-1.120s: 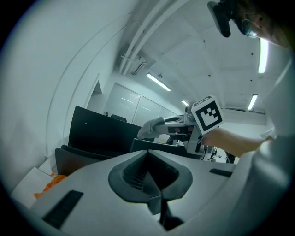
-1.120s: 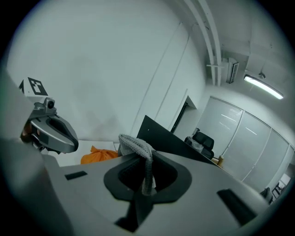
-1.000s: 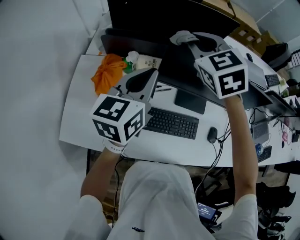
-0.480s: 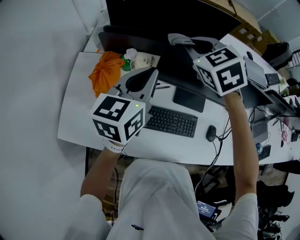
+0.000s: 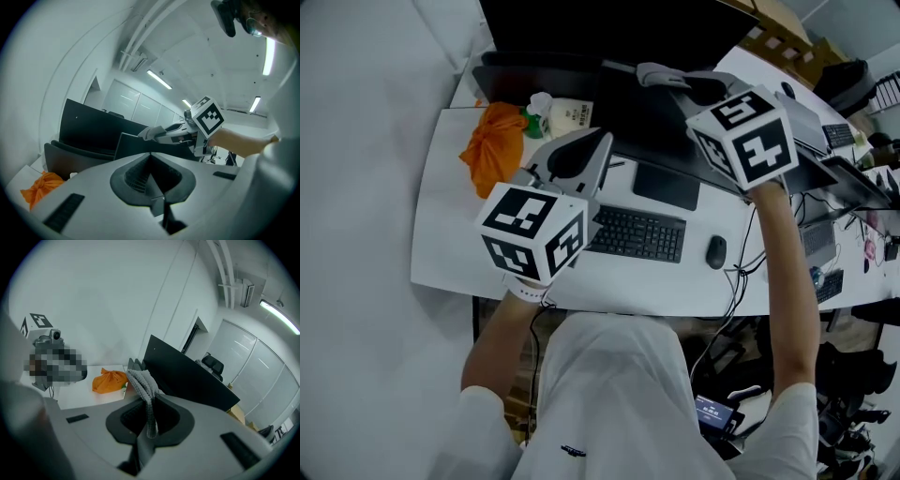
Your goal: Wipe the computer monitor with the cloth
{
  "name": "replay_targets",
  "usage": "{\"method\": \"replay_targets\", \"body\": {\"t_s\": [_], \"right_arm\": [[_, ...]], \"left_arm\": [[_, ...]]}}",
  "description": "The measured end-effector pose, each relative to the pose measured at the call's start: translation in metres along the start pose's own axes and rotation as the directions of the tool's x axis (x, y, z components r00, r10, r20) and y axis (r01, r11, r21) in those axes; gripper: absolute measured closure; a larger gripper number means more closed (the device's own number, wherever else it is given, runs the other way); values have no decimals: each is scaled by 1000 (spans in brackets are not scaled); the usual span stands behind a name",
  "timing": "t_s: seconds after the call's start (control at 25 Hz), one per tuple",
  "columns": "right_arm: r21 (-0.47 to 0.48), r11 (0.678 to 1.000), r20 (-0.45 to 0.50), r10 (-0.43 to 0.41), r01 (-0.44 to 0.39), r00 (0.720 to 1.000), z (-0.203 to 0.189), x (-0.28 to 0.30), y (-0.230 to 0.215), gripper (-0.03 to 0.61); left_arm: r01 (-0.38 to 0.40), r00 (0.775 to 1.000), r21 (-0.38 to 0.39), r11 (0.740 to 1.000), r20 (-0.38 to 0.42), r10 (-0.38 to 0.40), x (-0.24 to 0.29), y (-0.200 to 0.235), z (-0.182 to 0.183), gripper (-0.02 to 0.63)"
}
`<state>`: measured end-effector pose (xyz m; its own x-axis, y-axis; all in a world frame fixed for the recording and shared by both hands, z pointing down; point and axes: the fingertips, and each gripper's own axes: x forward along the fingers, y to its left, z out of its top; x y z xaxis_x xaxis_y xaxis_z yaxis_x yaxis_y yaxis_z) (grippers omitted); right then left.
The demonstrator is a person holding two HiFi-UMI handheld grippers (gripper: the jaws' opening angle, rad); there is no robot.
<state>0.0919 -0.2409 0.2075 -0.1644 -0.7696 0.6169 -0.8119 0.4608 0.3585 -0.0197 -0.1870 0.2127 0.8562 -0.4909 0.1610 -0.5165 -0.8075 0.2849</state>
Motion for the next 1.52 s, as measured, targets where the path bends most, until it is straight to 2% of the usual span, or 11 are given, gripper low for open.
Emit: {"method": "replay_targets", "body": {"t_s": [0.44,0.92,1.52], "right_arm": [[-33,999,-62,-40,38,997,-42,-29,-17,555],[-48,998,-136,-43,36,990,-73,-54,-33,555],[28,993,-161,-107,113,981,-130,-97,-75,555]], "left_arm": [[53,999,33,998,-3,-53,19,-41,-1,595],[59,998,50,997,-8,-59,32,-62,-3,595],[77,997,88,993,-22,-75,47,-101,1,595]]}}
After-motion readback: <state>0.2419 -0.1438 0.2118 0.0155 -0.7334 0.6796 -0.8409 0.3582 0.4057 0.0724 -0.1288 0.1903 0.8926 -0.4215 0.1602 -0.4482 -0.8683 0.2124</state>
